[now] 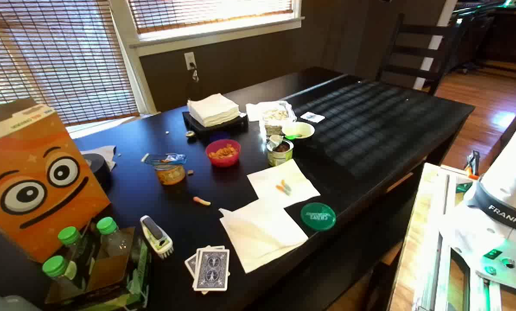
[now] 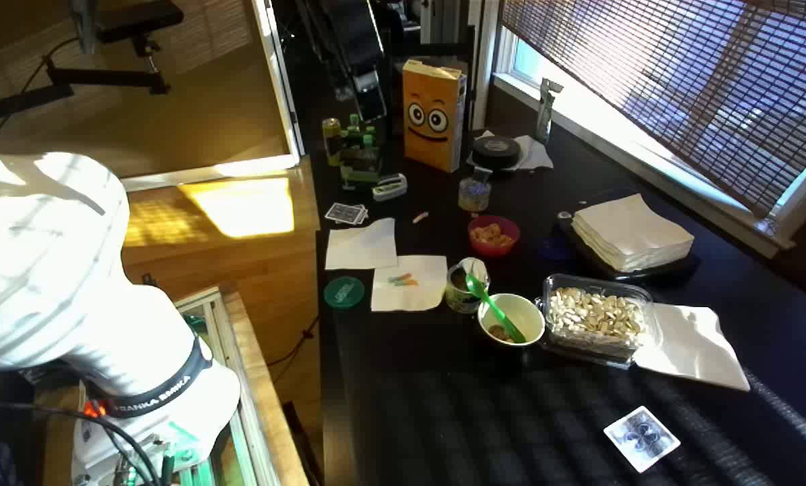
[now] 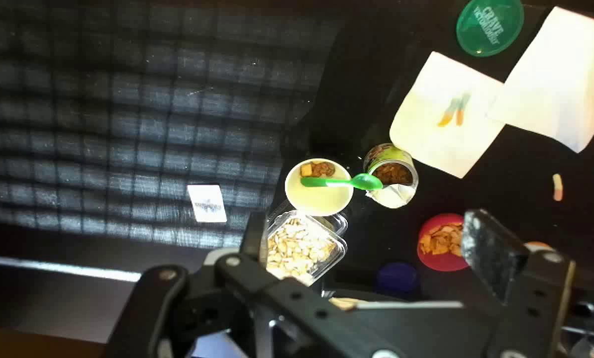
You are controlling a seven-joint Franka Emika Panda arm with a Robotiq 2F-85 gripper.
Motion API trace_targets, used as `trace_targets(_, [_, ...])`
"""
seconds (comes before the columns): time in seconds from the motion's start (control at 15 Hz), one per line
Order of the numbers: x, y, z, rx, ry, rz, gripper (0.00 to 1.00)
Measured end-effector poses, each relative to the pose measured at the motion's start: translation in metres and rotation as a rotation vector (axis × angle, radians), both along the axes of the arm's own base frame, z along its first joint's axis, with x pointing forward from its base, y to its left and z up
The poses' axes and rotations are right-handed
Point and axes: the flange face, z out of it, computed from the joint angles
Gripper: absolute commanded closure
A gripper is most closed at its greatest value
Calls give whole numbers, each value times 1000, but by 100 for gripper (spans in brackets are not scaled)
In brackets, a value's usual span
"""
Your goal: Pick up the napkin on the left and put it on top of the napkin on the right, move the napkin back to the left and then back to the right.
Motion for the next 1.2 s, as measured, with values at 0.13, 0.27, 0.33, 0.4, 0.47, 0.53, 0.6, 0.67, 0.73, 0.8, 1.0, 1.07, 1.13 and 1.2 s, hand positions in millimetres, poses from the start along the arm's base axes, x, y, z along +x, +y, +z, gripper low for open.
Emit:
trace_targets(0.13, [0,0,0,0,0,0,0])
trace_targets(0.27, [0,0,0,0,0,0,0])
trace_targets(0.33, [0,0,0,0,0,0,0])
trace_targets(0.4, [0,0,0,0,0,0,0])
trace_targets(0.47, [0,0,0,0,0,0,0])
trace_targets(0.53, [0,0,0,0,0,0,0])
trace_targets(0.6, [0,0,0,0,0,0,0])
trace_targets(0.67, [0,0,0,0,0,1,0])
trace_targets(0.73, [1,2,0,1,0,7,0])
trace_targets(0.8, [2,9,0,1,2,27,0])
trace_targets(1.0, [12,61,-4,-15,14,157,0])
trace_targets(1.07, [15,87,-6,-29,17,219,0])
trace_targets(1.13, [18,116,-9,-43,12,286,0])
trace_targets(1.2, [20,145,-14,-60,3,354,0])
